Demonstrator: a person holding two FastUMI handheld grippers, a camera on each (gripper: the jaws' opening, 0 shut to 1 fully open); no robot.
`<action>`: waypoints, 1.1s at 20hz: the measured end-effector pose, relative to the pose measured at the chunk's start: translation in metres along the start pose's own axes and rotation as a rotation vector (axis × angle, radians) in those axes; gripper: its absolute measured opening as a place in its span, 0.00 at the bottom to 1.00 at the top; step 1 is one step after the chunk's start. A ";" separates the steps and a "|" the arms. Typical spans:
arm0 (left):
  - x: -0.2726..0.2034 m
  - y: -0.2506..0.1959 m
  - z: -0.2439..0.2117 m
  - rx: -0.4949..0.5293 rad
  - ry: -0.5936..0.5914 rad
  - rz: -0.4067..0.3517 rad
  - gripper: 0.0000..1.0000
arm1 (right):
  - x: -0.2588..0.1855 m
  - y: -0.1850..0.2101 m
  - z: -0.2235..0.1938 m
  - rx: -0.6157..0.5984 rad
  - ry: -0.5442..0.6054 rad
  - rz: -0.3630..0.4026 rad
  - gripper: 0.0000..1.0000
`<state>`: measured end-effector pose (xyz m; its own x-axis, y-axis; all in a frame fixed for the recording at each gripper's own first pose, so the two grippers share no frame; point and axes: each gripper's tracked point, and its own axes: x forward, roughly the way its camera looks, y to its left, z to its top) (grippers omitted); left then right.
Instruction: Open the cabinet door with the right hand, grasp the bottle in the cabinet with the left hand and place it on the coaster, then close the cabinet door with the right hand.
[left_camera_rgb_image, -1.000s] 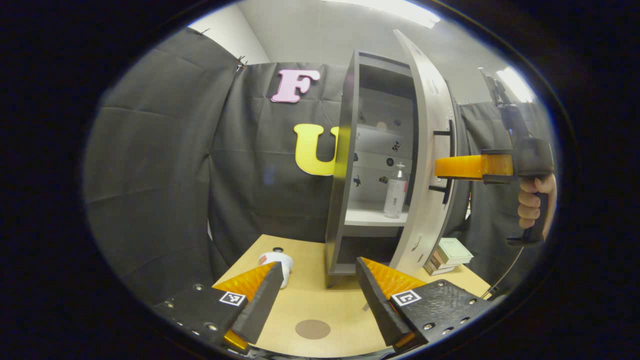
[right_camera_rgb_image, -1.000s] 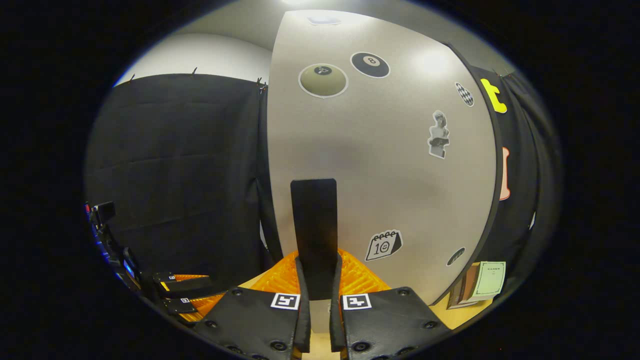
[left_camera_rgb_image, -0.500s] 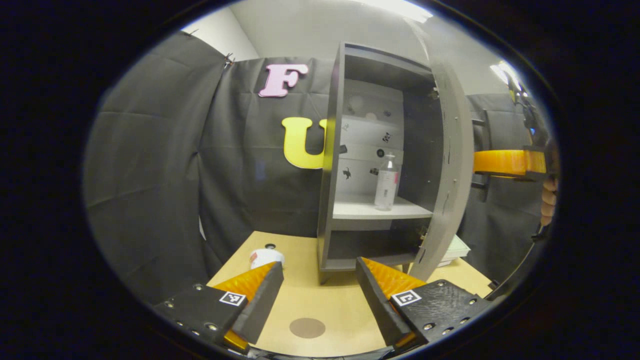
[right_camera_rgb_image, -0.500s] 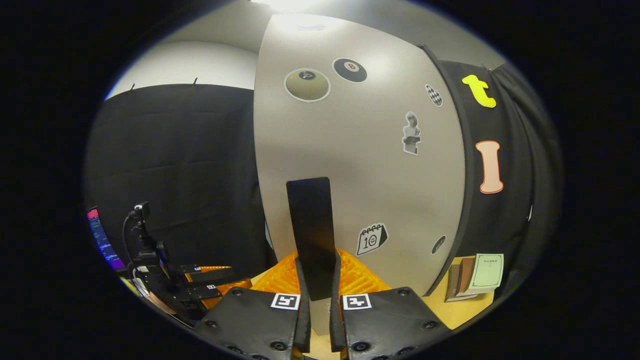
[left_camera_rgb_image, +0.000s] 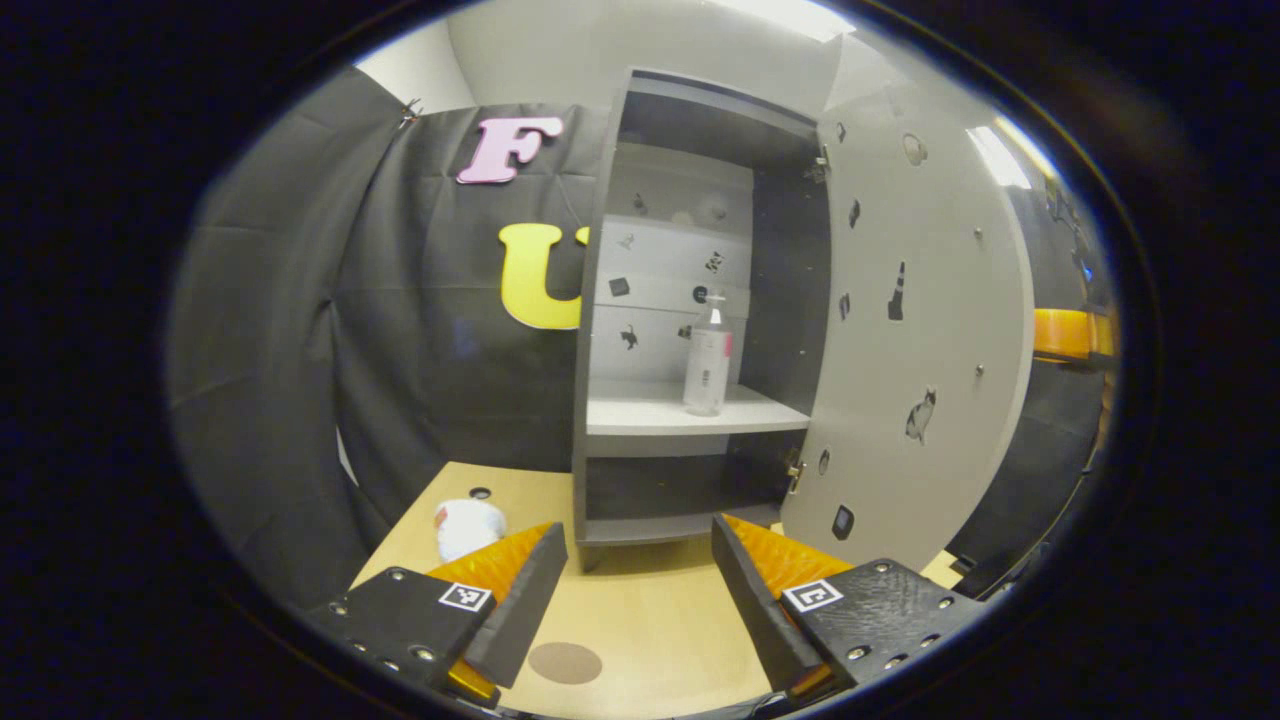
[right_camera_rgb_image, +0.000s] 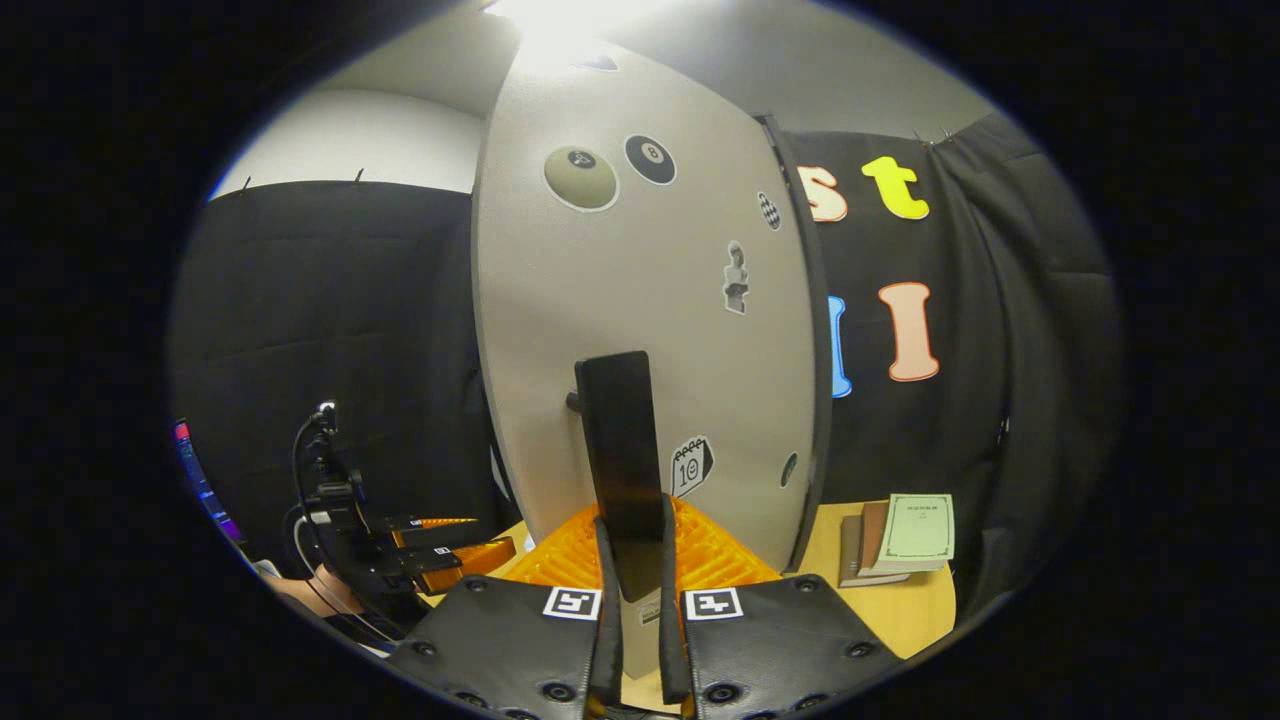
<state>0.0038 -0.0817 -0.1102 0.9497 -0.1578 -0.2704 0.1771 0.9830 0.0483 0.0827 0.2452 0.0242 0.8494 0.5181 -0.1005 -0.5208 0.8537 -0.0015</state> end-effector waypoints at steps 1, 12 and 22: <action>0.003 -0.007 -0.001 0.005 0.001 -0.017 0.89 | -0.003 -0.004 0.000 -0.003 0.001 -0.026 0.14; 0.029 -0.060 -0.001 0.029 0.015 -0.145 0.89 | -0.056 -0.083 0.000 0.032 -0.019 -0.336 0.14; 0.039 -0.065 0.001 0.009 0.015 -0.194 0.88 | -0.079 -0.108 0.003 0.126 -0.056 -0.373 0.10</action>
<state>0.0293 -0.1516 -0.1228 0.8937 -0.3430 -0.2894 0.3590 0.9333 0.0025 0.0725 0.1119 0.0357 0.9834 0.1705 -0.0613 -0.1644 0.9819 0.0946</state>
